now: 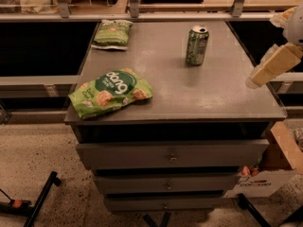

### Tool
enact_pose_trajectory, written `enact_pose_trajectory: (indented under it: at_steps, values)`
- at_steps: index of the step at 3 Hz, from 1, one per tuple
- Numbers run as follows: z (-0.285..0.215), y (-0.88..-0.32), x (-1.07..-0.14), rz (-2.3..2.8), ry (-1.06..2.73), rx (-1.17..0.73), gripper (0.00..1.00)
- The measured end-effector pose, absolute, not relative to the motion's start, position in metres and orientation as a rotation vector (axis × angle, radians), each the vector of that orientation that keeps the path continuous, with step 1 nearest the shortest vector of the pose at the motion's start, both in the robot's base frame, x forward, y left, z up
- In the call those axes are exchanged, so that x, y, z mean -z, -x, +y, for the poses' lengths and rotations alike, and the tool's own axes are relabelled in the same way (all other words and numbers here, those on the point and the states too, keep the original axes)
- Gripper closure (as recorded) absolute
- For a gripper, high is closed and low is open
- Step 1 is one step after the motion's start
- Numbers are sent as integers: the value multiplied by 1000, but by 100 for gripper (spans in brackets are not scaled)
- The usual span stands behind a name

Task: Move green can near green rice chip bag

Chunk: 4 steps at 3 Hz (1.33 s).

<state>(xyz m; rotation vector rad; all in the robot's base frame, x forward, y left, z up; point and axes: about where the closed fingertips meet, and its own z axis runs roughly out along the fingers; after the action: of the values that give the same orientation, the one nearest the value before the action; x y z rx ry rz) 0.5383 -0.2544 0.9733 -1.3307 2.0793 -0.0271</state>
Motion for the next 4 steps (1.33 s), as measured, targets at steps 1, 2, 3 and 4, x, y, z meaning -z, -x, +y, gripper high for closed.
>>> enact_pose_trajectory:
  at_steps: [1, 2, 3, 4]
  values:
    - [-257, -558, -972, 2024, 1260, 11, 0]
    - [-249, -583, -974, 1934, 1207, -79, 0]
    - [-249, -583, -974, 1934, 1208, -78, 0]
    - [-247, -587, -967, 1954, 1197, -60, 0]
